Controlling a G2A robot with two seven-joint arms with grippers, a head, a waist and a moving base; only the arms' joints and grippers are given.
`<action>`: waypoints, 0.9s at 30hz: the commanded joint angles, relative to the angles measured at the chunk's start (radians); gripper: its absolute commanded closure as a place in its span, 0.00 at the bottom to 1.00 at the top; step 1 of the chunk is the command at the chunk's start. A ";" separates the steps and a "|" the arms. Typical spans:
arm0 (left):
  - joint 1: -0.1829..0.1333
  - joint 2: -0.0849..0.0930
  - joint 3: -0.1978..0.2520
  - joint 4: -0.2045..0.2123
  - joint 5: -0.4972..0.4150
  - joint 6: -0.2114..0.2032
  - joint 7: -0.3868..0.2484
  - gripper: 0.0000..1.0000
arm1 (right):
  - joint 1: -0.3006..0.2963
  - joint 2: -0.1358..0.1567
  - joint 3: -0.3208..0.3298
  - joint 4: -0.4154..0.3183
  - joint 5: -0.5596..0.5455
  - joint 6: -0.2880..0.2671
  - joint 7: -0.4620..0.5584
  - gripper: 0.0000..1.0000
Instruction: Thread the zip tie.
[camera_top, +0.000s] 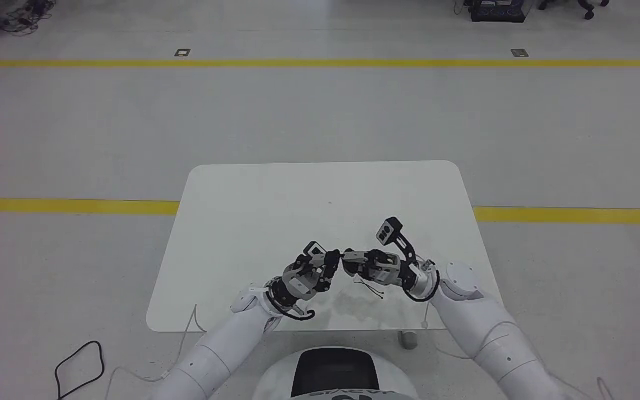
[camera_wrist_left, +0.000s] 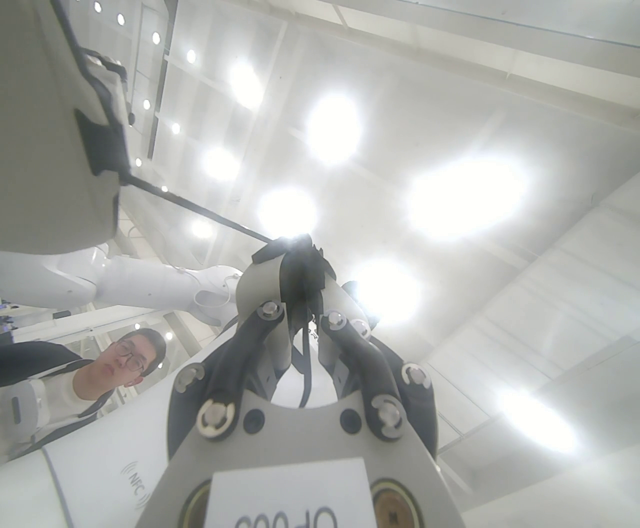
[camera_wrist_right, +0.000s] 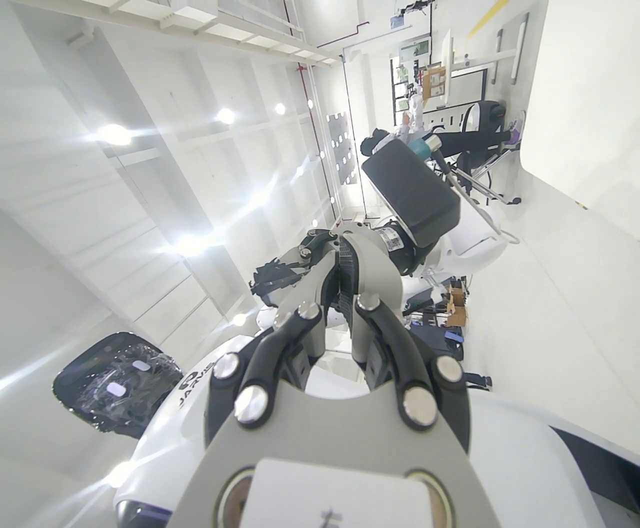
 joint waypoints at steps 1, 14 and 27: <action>0.000 0.000 0.000 0.000 0.000 0.000 0.000 1.00 | -0.002 0.001 0.003 -0.001 0.000 -0.001 0.000 1.00; 0.000 0.000 0.000 0.000 0.000 0.000 0.000 1.00 | -0.016 0.005 0.027 -0.001 0.020 0.021 -0.022 0.00; 0.000 0.000 0.000 0.000 0.000 0.000 0.000 1.00 | -0.022 0.001 0.038 0.000 0.062 0.022 -0.075 0.00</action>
